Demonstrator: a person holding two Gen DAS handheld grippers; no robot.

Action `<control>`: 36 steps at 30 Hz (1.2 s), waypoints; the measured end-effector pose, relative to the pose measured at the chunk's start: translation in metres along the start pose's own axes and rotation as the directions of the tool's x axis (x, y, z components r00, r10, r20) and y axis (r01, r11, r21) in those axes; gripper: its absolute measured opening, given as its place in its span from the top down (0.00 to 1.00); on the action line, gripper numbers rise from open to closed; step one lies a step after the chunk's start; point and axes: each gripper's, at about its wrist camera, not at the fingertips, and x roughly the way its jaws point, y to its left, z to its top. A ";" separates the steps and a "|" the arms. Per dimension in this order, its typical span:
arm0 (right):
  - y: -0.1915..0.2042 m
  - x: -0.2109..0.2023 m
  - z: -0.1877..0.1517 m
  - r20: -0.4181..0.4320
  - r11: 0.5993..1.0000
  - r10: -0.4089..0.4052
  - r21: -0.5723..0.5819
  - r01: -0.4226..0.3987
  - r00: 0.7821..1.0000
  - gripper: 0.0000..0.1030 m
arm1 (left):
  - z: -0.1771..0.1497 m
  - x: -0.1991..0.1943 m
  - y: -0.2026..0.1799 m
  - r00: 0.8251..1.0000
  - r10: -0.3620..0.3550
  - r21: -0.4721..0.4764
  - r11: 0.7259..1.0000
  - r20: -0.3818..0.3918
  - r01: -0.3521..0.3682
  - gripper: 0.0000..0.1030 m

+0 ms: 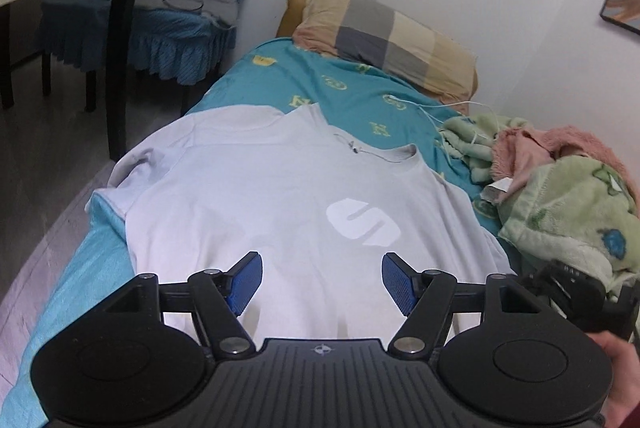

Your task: Fold clothes

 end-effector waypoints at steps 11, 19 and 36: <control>-0.005 0.044 0.008 0.292 0.987 0.153 -0.003 -0.159 0.944 0.28 | -0.001 0.036 0.013 0.998 0.008 -0.032 0.999 -0.058 -0.010 0.33; 0.049 0.056 -0.001 0.393 0.921 -0.028 -0.348 0.177 0.919 0.93 | -0.001 0.044 0.019 0.998 -0.002 -0.052 0.999 -0.068 -0.001 0.33; 0.165 -0.006 -0.027 0.634 0.573 0.046 -0.649 0.500 0.772 0.94 | 0.014 0.017 0.032 0.996 -0.083 -0.102 0.991 0.013 0.084 0.33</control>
